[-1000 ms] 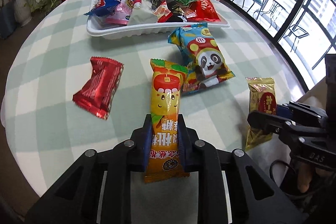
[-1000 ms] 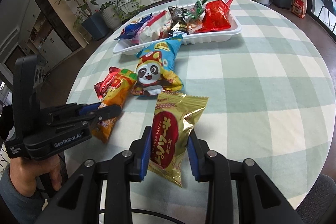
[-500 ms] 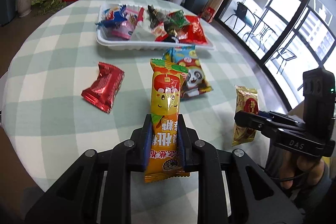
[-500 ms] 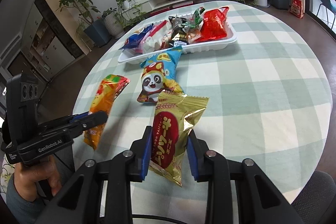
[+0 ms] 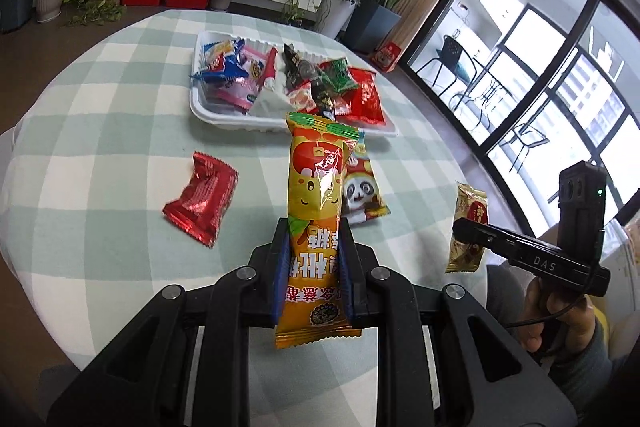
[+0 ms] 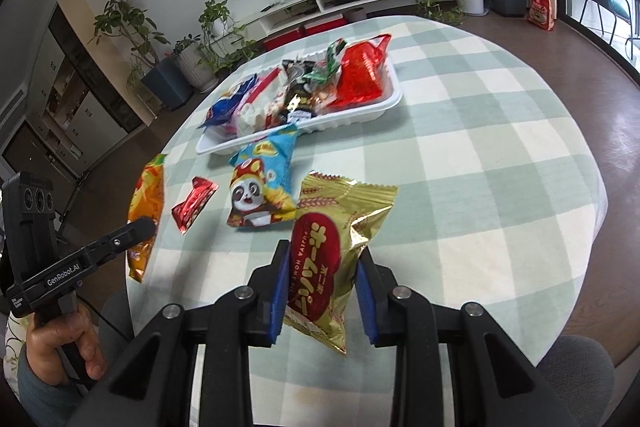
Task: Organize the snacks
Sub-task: 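Carry both packets into the white tray and open both tools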
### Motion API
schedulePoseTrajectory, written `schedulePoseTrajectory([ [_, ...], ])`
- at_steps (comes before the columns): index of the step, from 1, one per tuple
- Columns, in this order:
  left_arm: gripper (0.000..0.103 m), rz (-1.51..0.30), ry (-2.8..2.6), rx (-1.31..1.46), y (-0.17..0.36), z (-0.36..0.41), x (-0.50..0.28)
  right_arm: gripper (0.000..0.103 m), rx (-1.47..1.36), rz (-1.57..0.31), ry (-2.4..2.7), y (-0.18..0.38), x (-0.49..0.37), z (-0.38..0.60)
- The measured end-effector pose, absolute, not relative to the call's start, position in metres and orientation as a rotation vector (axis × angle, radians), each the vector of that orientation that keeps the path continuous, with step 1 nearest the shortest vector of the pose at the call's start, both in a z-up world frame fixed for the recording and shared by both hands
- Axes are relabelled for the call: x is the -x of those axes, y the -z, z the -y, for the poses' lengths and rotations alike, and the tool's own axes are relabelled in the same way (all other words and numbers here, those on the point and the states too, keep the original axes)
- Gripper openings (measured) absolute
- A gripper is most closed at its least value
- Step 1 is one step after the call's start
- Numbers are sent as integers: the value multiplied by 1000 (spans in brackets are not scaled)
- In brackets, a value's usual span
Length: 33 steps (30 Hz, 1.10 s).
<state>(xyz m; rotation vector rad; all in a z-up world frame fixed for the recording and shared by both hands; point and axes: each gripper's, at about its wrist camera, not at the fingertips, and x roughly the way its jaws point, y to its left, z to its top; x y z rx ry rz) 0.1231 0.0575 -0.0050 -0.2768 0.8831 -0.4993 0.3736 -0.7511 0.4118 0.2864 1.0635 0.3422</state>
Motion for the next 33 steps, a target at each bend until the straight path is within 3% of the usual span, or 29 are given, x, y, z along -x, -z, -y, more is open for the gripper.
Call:
schedulePoseTrajectory([
  [20, 19, -748, 490, 191, -77, -45, -255, 33, -174, -838, -329, -493, -496, 763],
  [26, 19, -803, 498, 161, -60, -19, -298, 33, -110, -891, -409, -477, -544, 723],
  [33, 19, -864, 494, 144, -20, -4, -329, 33, -46, -1040, -442, -422, -582, 691],
])
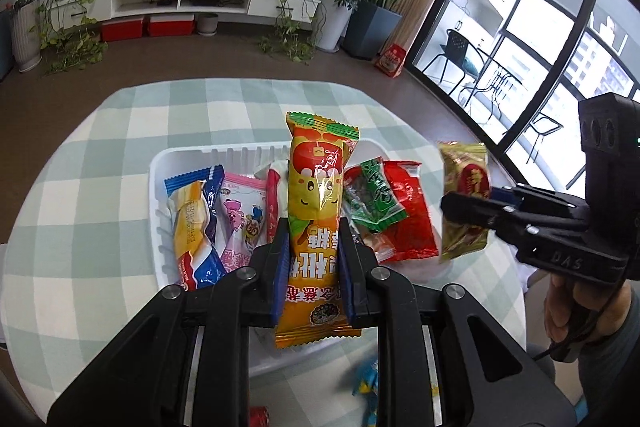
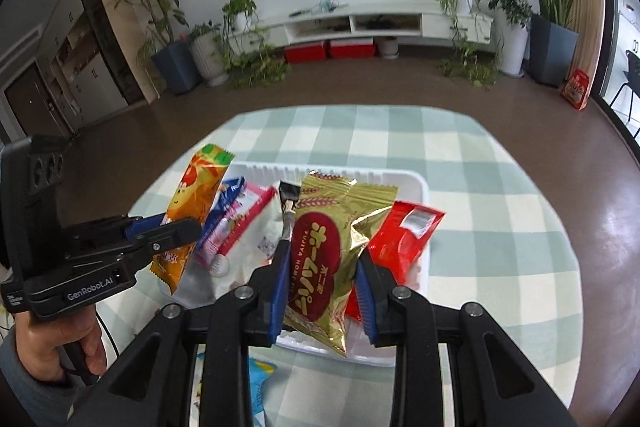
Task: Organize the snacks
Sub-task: 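Carry both packets into the white tray and open both tools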
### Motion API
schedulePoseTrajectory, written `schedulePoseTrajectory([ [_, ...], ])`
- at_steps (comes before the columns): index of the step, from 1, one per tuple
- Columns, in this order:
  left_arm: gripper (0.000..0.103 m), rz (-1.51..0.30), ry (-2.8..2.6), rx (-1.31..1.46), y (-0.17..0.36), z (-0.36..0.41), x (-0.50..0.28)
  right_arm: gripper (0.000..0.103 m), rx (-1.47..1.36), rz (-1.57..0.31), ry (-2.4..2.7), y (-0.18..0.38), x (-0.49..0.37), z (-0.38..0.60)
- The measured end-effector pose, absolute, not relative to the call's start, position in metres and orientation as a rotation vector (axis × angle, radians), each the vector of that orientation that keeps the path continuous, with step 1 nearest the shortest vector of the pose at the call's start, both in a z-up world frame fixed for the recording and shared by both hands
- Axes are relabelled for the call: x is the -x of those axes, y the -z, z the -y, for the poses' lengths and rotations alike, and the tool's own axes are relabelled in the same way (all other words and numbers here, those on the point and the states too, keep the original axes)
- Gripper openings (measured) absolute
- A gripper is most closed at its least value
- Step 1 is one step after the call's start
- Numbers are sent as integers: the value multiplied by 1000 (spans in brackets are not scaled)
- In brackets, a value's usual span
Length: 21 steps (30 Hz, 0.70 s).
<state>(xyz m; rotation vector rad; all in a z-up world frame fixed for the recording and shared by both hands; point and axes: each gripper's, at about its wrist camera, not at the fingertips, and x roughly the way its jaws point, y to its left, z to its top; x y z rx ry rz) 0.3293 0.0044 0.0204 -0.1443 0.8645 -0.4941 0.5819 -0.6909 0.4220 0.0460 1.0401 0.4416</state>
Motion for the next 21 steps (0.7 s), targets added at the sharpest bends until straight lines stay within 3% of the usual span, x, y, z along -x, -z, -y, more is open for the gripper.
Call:
schedulePoseTrajectory([
  [8, 19, -904, 487, 121, 14, 8, -357, 33, 5, -1096, -437, -384, -591, 677],
  [21, 20, -939, 489, 92, 35, 25, -367, 33, 38, -1121, -433, -368, -596, 667],
])
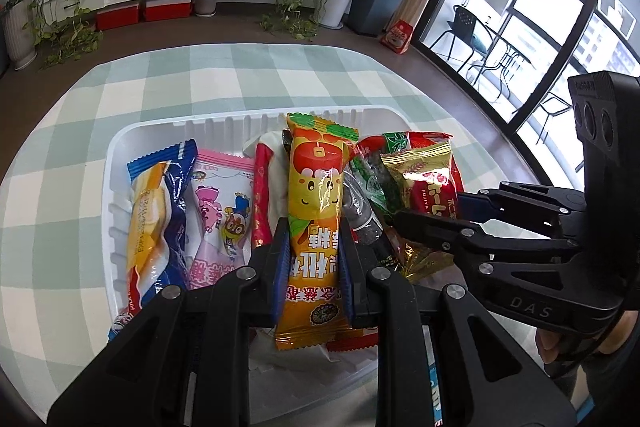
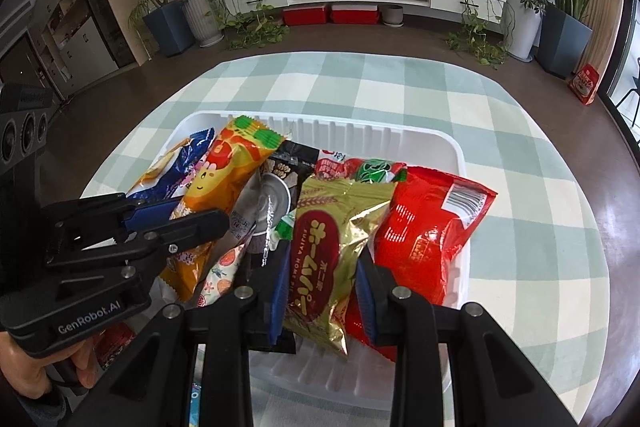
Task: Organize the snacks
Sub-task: 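Carry both packets into the white tray and open both tools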
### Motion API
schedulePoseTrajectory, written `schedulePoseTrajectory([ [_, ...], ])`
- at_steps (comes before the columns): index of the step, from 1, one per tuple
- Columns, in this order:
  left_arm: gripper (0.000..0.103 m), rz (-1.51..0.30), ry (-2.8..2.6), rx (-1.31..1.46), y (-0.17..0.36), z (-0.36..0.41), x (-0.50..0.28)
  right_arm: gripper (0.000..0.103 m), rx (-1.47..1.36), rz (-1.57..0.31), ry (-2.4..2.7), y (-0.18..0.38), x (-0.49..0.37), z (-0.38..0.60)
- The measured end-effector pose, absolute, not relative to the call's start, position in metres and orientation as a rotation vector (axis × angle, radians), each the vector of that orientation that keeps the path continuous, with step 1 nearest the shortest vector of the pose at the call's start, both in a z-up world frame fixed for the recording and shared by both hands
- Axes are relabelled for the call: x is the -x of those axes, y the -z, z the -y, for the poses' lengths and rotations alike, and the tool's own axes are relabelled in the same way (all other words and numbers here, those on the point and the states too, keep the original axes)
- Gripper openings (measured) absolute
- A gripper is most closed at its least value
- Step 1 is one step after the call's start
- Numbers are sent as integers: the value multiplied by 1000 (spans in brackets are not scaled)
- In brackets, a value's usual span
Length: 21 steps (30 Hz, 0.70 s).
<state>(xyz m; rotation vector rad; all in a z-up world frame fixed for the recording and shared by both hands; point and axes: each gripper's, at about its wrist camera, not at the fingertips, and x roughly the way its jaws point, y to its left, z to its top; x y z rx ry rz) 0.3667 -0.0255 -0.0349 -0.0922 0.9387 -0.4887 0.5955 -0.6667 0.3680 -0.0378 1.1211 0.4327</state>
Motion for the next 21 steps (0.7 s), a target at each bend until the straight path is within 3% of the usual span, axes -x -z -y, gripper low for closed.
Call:
schedulePoseTrajectory([
  [21, 22, -941, 506, 65, 37, 30, -360, 36, 15, -1089, -420, -370, -588, 672],
])
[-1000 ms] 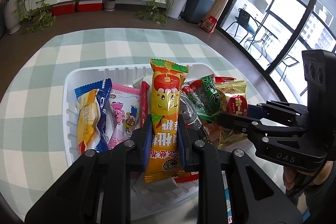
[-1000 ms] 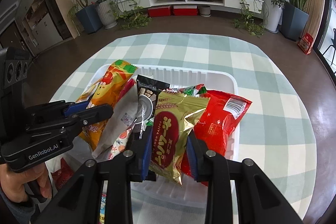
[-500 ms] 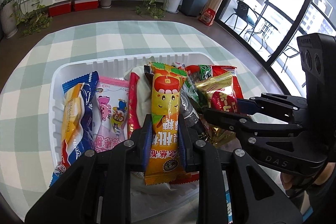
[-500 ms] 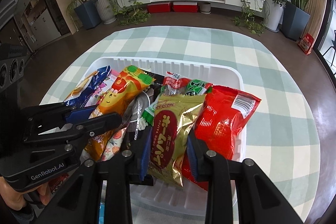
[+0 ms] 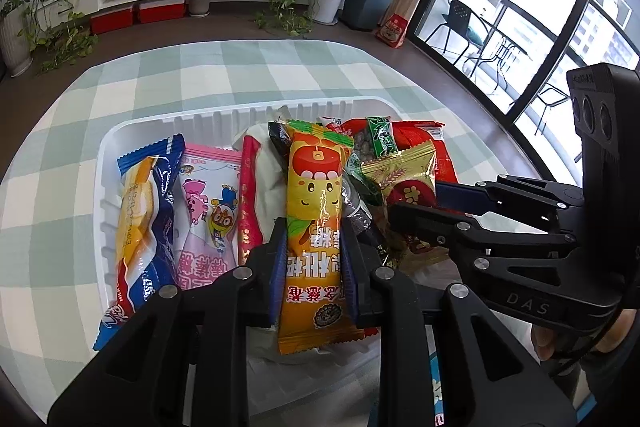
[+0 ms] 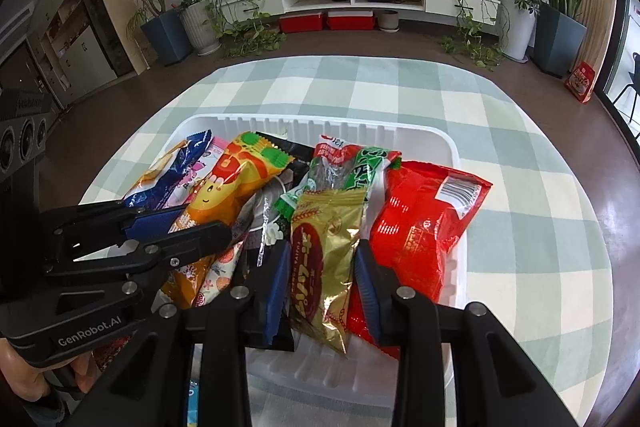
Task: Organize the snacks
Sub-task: 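Carry both packets into the white tray and open both tools, then withdraw both tools and move them toward the red foil and panda packets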
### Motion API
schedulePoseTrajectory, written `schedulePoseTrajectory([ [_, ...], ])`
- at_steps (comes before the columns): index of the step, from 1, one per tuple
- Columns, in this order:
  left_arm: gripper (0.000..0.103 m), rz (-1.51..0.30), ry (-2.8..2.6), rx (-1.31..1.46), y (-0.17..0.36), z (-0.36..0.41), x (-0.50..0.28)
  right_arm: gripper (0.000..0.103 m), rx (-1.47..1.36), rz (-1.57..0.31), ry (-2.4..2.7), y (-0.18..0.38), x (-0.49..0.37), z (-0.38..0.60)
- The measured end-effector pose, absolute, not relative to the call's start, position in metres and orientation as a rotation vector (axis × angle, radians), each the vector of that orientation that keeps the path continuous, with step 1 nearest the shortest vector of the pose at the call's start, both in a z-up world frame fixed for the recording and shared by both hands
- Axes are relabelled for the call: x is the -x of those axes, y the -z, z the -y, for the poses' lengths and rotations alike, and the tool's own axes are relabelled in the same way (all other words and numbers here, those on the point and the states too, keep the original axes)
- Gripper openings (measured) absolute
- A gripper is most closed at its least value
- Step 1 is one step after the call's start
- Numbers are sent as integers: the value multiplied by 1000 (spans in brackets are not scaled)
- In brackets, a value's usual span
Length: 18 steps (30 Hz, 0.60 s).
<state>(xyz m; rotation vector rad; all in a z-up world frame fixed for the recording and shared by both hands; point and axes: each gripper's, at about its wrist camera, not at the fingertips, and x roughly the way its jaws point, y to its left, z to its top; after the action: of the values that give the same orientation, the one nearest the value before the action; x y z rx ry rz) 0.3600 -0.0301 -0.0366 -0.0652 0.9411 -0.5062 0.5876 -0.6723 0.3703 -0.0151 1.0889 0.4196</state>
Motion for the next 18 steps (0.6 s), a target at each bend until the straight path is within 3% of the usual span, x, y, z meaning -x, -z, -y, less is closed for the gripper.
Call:
schedulePoseTrajectory([
  [3, 26, -937, 505, 65, 35, 30, -358, 36, 13, -1075, -420, -374, -585, 674],
  [5, 42, -934, 504, 61, 34, 31, -358, 36, 8, -1063, -419, -377, -584, 675],
  [7, 50, -923, 517, 65, 32, 31, -356, 36, 3, -1058, -422, -379, -583, 677],
  [12, 55, -915, 510, 60, 27, 33, -354, 37, -6, -1039, -425, -386, -577, 680],
  [18, 66, -868, 508, 74, 8, 25, -337, 58, -84, -1012, -412, -398, -570, 698],
])
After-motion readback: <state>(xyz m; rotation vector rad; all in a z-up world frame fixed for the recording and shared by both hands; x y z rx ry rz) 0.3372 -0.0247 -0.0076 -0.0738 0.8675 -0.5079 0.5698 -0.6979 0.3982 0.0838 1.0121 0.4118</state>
